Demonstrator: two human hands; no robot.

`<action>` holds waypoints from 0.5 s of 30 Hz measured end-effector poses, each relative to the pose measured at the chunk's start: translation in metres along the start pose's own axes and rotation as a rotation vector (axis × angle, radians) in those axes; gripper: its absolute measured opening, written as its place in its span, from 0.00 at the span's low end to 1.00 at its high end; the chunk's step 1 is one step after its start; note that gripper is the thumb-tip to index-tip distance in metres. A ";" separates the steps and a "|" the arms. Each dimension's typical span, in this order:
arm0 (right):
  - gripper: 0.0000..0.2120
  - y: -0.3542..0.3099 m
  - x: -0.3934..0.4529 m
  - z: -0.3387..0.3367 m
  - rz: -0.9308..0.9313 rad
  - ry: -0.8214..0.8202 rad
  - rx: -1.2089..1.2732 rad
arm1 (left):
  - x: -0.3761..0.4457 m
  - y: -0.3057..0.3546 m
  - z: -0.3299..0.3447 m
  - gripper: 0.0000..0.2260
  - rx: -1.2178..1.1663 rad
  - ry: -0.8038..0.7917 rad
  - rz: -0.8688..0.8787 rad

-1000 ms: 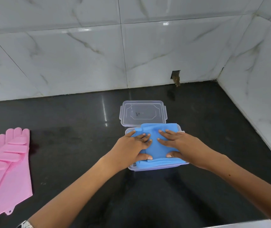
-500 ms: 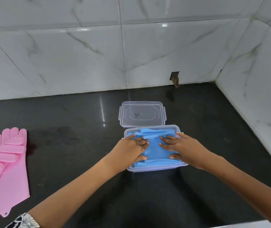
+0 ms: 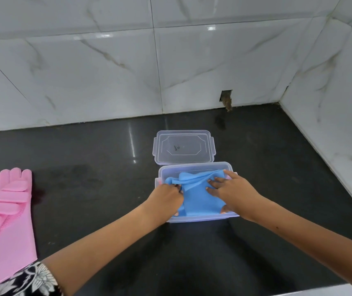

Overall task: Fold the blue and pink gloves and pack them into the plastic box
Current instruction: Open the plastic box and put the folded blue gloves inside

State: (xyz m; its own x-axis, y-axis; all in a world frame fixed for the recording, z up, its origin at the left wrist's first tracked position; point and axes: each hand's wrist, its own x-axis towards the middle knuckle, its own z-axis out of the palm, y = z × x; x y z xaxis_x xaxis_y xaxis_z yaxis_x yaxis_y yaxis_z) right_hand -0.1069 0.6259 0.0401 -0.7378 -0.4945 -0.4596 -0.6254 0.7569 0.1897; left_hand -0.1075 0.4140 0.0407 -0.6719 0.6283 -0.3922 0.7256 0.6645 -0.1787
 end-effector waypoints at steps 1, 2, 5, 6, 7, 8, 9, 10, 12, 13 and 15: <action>0.33 -0.001 0.002 0.001 -0.007 0.000 -0.016 | 0.003 0.000 -0.001 0.20 0.004 -0.014 0.012; 0.31 -0.002 0.005 0.001 -0.013 0.004 -0.026 | 0.005 0.000 -0.003 0.19 0.002 -0.029 0.027; 0.25 -0.002 0.008 -0.002 -0.024 0.002 -0.043 | 0.008 -0.005 -0.005 0.16 -0.013 -0.056 0.052; 0.23 -0.001 0.007 -0.003 -0.035 -0.014 -0.045 | 0.007 -0.006 -0.005 0.16 -0.024 -0.048 0.064; 0.22 0.001 0.006 -0.006 -0.047 -0.037 -0.035 | 0.005 -0.008 -0.005 0.16 -0.047 -0.018 0.076; 0.20 0.003 0.003 -0.008 -0.046 -0.051 -0.003 | 0.001 -0.011 -0.004 0.16 -0.074 0.036 0.078; 0.19 0.006 -0.001 -0.010 -0.026 -0.037 0.045 | -0.003 -0.013 -0.004 0.16 -0.108 0.110 0.068; 0.18 0.008 -0.005 -0.011 0.005 0.009 0.099 | -0.007 -0.015 -0.004 0.17 -0.149 0.193 0.049; 0.17 0.008 -0.010 -0.013 0.048 0.107 0.185 | -0.013 -0.016 -0.006 0.19 -0.206 0.300 0.005; 0.18 0.007 -0.011 -0.014 0.051 0.127 0.199 | -0.014 -0.015 -0.008 0.19 -0.206 0.327 -0.002; 0.22 0.002 -0.010 -0.014 0.034 0.132 0.183 | -0.011 -0.006 -0.009 0.17 -0.144 0.361 -0.009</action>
State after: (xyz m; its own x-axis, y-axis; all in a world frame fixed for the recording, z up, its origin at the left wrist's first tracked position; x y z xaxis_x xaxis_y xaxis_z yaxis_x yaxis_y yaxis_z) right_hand -0.1044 0.6260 0.0574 -0.7923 -0.5095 -0.3357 -0.5517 0.8332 0.0373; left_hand -0.1057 0.4070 0.0545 -0.7058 0.7071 -0.0434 0.7084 0.7046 -0.0422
